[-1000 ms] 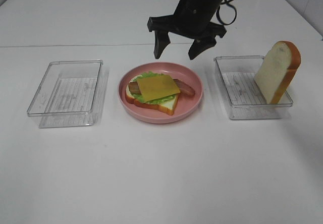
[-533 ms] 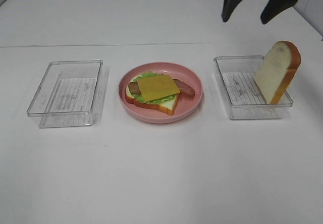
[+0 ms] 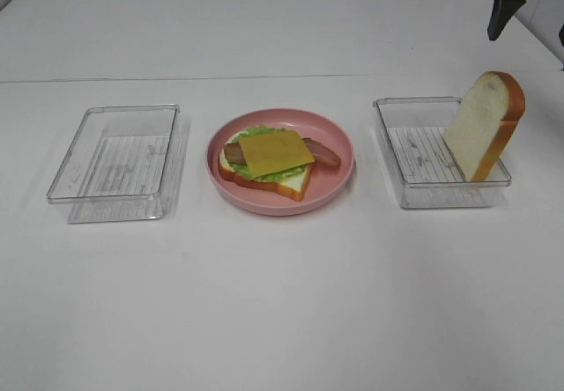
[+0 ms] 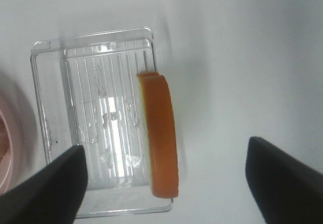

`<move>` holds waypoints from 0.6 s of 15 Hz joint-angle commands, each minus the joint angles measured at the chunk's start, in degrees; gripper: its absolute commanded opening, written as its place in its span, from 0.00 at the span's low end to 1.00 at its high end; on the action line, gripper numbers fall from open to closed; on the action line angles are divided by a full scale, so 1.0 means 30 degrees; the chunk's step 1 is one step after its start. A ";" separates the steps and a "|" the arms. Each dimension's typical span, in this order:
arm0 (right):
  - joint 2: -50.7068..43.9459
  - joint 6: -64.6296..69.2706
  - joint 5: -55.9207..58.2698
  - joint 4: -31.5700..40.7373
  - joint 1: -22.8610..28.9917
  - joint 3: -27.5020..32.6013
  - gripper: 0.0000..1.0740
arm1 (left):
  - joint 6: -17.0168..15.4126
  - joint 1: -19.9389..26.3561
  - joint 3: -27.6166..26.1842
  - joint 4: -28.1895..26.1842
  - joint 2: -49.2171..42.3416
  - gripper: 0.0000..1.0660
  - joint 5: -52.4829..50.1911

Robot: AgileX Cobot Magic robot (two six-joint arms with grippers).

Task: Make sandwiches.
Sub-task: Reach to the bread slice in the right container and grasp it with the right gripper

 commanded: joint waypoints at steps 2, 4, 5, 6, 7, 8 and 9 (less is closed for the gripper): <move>0.1031 -0.0821 0.1451 0.0477 -0.0057 0.0057 0.75 | -0.0095 -0.0038 0.0019 -0.0172 -0.0382 0.70 -0.0191; 0.2101 -0.0821 0.1490 0.0019 -0.0095 0.0057 0.75 | -0.0095 -0.0038 0.0019 -0.0172 -0.0382 0.70 -0.0191; 0.2540 -0.0821 0.1509 -0.0115 -0.0095 0.0057 0.74 | -0.0095 -0.0038 0.0019 -0.0172 -0.0382 0.70 -0.0191; 0.2865 -0.0859 0.1547 -0.0038 -0.0076 0.0057 0.71 | -0.0095 -0.0038 0.0019 -0.0172 -0.0382 0.70 -0.0191; 0.2960 -0.0898 0.1547 0.0038 -0.0076 0.0057 0.68 | -0.0095 -0.0038 0.0019 -0.0172 -0.0382 0.70 -0.0191; 0.3132 -0.1050 0.1547 0.0306 -0.0076 0.0076 0.58 | -0.0095 -0.0038 0.0019 -0.0172 -0.0382 0.70 -0.0191; 0.3132 -0.1050 0.1547 0.0554 -0.0076 0.0076 0.45 | -0.0095 -0.0038 0.0019 -0.0172 -0.0382 0.70 -0.0191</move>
